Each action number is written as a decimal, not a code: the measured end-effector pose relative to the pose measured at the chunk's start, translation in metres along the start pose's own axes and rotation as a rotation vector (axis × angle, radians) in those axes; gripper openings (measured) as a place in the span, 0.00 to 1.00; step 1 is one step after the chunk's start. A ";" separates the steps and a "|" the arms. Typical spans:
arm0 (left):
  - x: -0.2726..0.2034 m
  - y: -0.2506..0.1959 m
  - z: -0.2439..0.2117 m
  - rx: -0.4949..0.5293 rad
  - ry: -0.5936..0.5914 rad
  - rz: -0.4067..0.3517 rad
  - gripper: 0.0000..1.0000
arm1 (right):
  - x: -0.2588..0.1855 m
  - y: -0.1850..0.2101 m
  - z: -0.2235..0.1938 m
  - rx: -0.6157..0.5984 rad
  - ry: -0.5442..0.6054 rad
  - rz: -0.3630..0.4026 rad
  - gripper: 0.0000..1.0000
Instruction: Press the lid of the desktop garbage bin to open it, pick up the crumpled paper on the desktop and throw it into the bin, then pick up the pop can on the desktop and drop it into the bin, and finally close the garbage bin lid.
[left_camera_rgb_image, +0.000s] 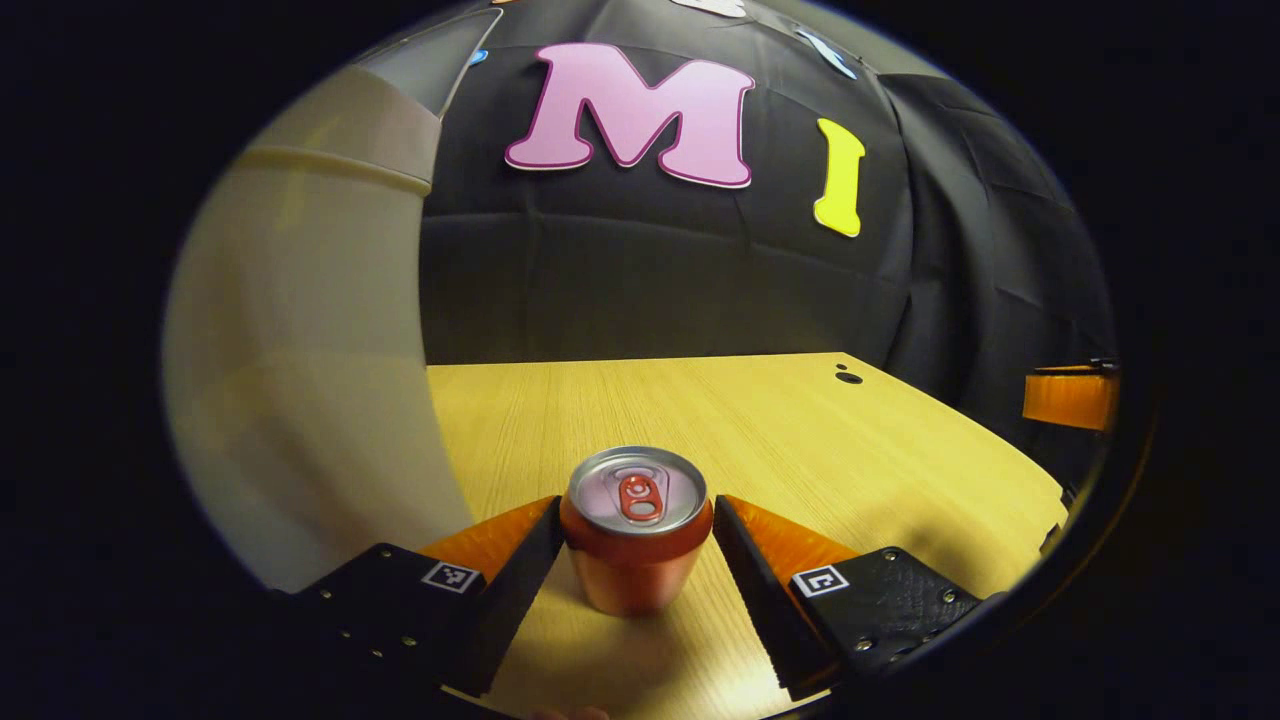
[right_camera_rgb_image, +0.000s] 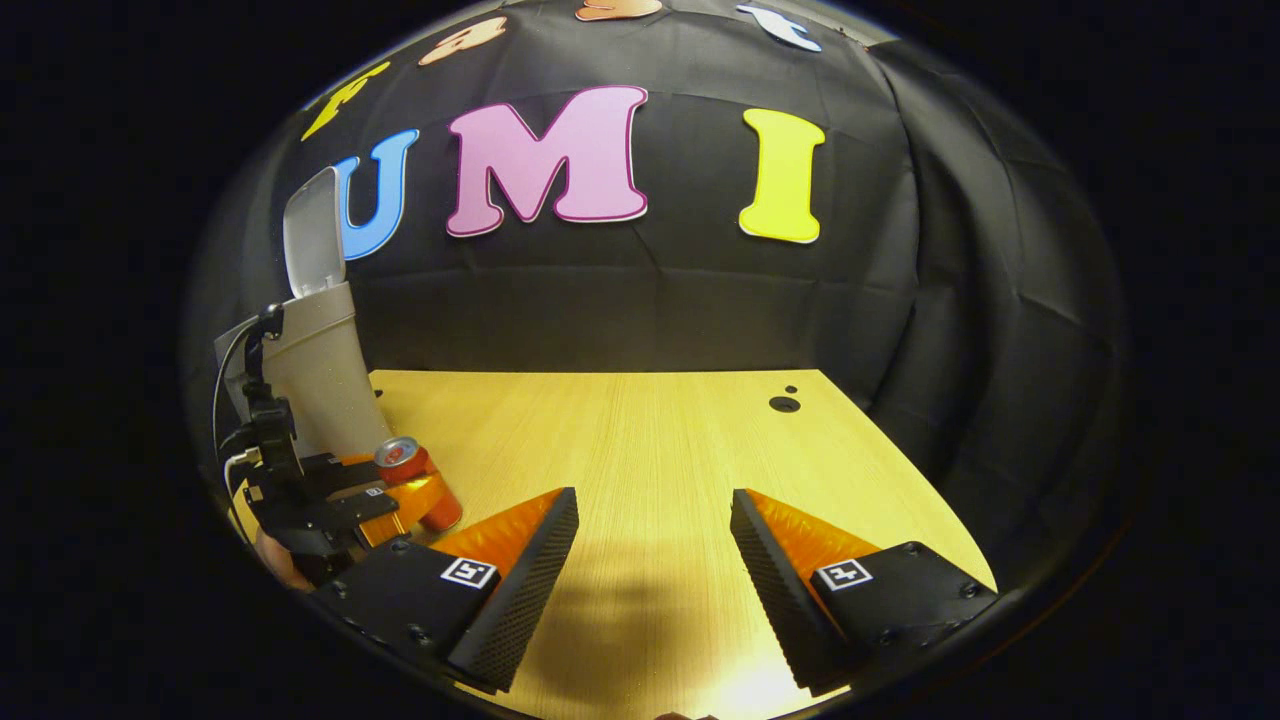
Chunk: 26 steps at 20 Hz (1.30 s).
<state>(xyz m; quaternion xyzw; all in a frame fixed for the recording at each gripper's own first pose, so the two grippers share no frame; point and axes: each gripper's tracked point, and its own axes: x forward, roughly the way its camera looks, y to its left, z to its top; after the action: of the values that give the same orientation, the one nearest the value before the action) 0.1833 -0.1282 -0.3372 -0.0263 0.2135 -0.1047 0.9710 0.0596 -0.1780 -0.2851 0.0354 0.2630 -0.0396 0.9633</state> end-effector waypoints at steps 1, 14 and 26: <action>0.003 -0.001 0.000 -0.001 -0.001 -0.002 0.98 | 0.003 0.001 -0.001 0.004 0.003 0.002 0.99; 0.012 0.000 -0.020 -0.041 0.074 -0.021 0.85 | 0.010 0.007 0.000 0.012 0.008 0.017 1.00; -0.064 -0.004 0.086 0.044 0.000 -0.024 0.84 | -0.011 0.019 0.022 0.012 0.016 0.031 1.00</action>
<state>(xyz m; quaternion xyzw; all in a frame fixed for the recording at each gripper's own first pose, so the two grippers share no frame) 0.1620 -0.1182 -0.2331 -0.0075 0.2107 -0.1211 0.9700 0.0629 -0.1600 -0.2590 0.0455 0.2698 -0.0261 0.9615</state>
